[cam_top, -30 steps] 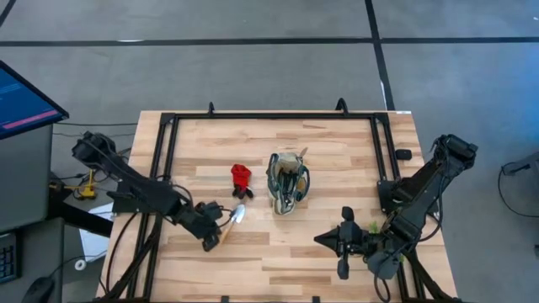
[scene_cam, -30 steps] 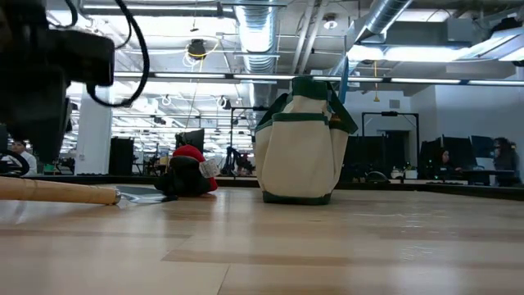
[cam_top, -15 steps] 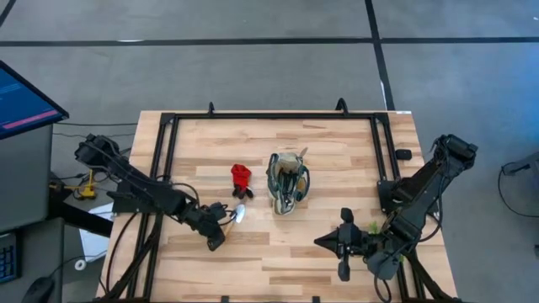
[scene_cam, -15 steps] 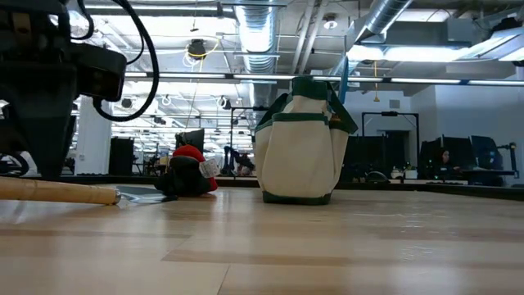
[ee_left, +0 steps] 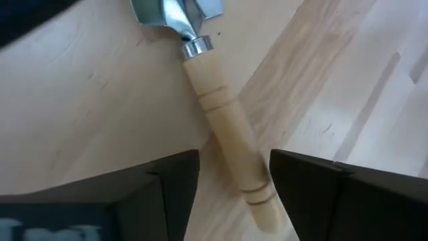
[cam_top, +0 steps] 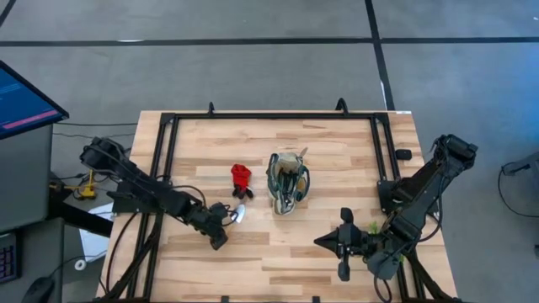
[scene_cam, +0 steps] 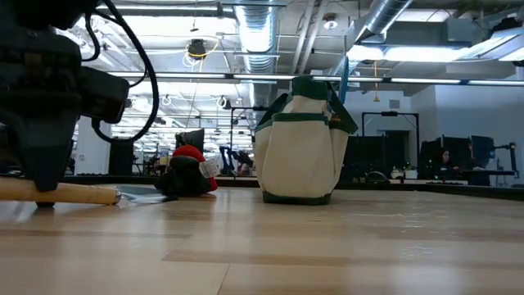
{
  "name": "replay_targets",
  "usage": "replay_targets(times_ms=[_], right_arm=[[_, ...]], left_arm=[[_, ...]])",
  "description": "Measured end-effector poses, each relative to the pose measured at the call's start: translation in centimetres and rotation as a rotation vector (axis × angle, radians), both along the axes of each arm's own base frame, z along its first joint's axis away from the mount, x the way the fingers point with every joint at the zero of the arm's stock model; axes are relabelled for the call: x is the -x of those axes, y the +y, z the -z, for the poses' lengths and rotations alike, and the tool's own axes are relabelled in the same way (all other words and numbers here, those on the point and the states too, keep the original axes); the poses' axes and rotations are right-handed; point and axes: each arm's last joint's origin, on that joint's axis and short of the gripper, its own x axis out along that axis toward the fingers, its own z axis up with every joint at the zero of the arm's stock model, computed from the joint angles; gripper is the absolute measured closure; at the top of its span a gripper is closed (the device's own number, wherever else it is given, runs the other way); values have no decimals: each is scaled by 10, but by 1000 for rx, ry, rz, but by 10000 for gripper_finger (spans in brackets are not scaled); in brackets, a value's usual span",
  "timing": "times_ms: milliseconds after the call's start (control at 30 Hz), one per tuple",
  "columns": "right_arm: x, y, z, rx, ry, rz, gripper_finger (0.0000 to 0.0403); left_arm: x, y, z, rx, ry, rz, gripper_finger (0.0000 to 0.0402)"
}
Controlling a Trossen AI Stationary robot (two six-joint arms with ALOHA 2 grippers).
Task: Pick & Place Garden tools in Gardening bag
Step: Put the trowel into the gardening bag
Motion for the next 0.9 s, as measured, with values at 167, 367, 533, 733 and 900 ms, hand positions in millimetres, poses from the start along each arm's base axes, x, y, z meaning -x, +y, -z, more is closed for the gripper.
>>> replay_targets(times_ms=[167,367,533,733,900], right_arm=[[0,0,0,4,3,0,403],[1,-1,2,18,14,1,403],[1,-1,2,17,13,2,403],[1,-1,1,15,11,4,403],[1,-1,1,14,10,4,403]], left_arm=[[-4,-1,7,-3,8,-6,234],[-5,-2,7,-2,-7,-9,269],[-5,-1,7,-14,-11,-6,320],[-5,-1,7,-23,-21,-11,353],[-3,0,2,-50,-45,35,337]])
